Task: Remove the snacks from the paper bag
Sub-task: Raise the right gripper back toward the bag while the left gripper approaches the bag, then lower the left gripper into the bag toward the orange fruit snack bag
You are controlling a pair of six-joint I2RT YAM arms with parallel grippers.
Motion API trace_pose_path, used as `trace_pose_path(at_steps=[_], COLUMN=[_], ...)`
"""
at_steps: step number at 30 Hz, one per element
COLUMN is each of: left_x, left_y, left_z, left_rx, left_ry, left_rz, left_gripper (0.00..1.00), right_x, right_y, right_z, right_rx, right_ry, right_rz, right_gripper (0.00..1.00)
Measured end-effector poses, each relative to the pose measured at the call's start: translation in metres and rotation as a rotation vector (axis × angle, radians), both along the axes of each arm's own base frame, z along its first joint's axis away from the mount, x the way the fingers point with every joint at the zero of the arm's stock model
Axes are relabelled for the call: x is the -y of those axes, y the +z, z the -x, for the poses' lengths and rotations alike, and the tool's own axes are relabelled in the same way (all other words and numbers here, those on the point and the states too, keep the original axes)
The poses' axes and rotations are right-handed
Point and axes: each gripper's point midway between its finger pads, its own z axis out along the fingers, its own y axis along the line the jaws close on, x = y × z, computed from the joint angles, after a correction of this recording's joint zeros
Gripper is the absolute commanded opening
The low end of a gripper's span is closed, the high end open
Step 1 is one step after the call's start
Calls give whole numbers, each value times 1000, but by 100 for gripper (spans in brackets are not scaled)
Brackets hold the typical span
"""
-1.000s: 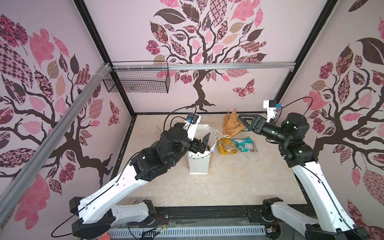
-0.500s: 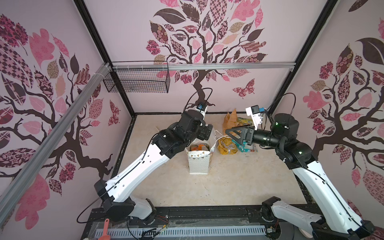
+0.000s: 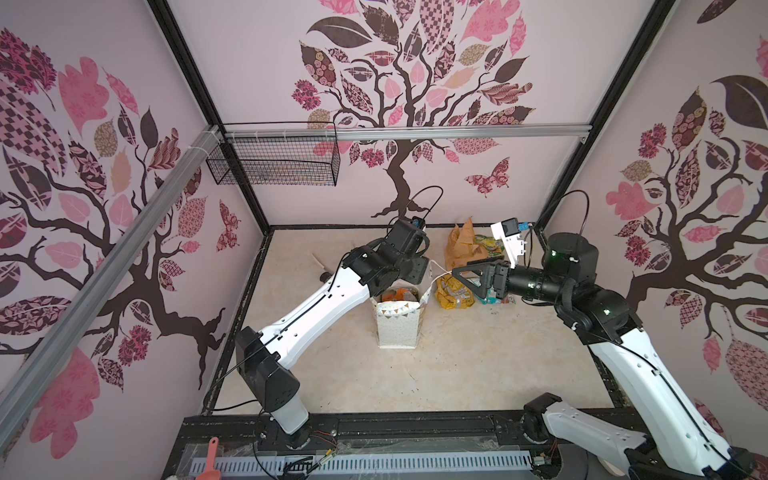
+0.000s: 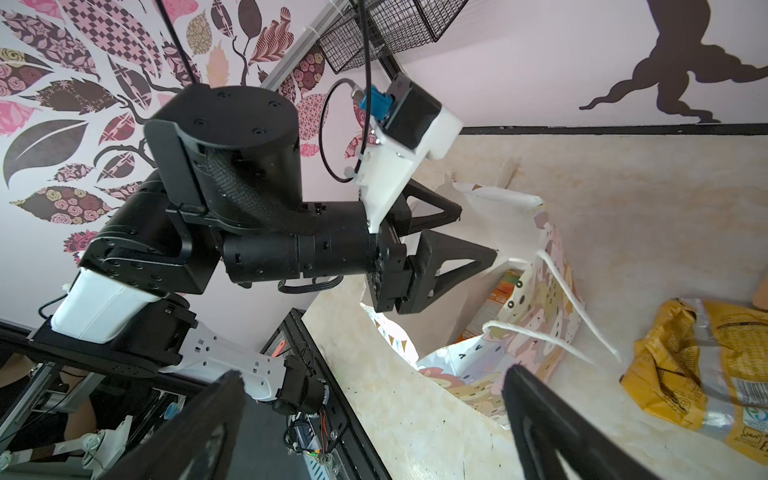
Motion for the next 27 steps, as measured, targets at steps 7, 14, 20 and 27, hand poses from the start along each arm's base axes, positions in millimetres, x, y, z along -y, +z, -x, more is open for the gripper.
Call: trace_pose_path(at_steps=[7,14,20,27], left_x=[4,-1,-4,-5], left_y=[-7,-47,-63,-88], left_z=[2,10,14,18], left_rx=[-36,-117,-155,-214], left_ry=[-16,-11,-6,0], left_rz=[21,-26,-37,-51], left_gripper=[50,48,48,49], right_x=[2,2,2,2], right_y=[-6,-7,-7,-7], right_z=[-2,-3,-3,-3], right_rx=[-7,-19,-23,-24], right_ry=[-20,-25,-26,-29], right_rz=[6,0,-2,-4], right_gripper=[100,100,100,100])
